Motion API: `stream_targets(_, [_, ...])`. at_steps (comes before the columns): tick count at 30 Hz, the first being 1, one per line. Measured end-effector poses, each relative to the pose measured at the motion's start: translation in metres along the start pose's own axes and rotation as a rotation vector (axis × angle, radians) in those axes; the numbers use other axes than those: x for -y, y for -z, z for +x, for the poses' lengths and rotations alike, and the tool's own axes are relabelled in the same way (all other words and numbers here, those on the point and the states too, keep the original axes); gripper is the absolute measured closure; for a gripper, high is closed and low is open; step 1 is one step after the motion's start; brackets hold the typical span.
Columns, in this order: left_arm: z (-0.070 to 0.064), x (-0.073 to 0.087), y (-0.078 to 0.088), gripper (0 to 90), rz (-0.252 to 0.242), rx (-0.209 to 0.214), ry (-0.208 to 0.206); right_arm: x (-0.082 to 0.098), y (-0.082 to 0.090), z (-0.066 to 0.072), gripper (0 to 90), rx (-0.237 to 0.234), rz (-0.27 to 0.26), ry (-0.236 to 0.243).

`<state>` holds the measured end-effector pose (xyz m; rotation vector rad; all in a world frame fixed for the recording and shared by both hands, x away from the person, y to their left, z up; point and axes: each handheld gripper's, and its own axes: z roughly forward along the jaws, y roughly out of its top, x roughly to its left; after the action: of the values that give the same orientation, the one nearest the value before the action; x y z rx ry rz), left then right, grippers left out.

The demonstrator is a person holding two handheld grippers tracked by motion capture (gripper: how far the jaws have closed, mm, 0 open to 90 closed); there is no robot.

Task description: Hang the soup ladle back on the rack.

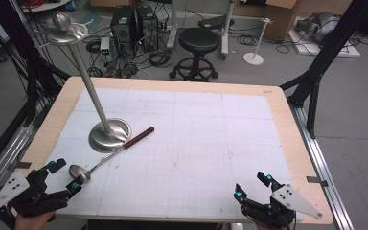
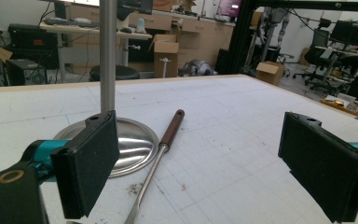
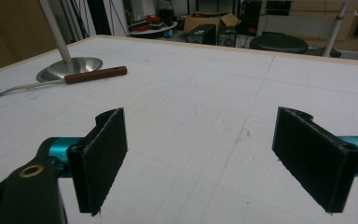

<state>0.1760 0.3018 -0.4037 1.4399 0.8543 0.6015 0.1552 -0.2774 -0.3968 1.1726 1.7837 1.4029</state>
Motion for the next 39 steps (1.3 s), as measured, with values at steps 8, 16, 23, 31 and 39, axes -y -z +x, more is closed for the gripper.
stream_targets(8, [-0.001, -0.001, 0.001, 13.0, 0.009, 0.008, -0.009, -0.001, 0.001, 0.000, 16.7, 0.001, -0.009, 0.002])
stream_targets(16, [0.003, -0.009, -0.012, 14.0, 0.041, 0.048, 0.003, 0.000, 0.002, -0.001, 16.7, -0.003, -0.007, -0.003])
stream_targets(23, [0.011, -0.019, -0.031, 15.5, 0.133, 0.090, -0.023, 0.000, 0.000, -0.001, 16.7, -0.003, -0.005, -0.001])
stream_targets(31, [0.021, -0.051, -0.056, 18.7, 0.253, 0.154, -0.092, 0.000, 0.001, -0.002, 16.7, 0.002, -0.006, -0.003])
stream_targets(39, [0.034, -0.063, -0.076, 20.7, 0.321, 0.138, -0.076, 0.000, 0.003, -0.002, 16.7, 0.006, -0.013, -0.007])
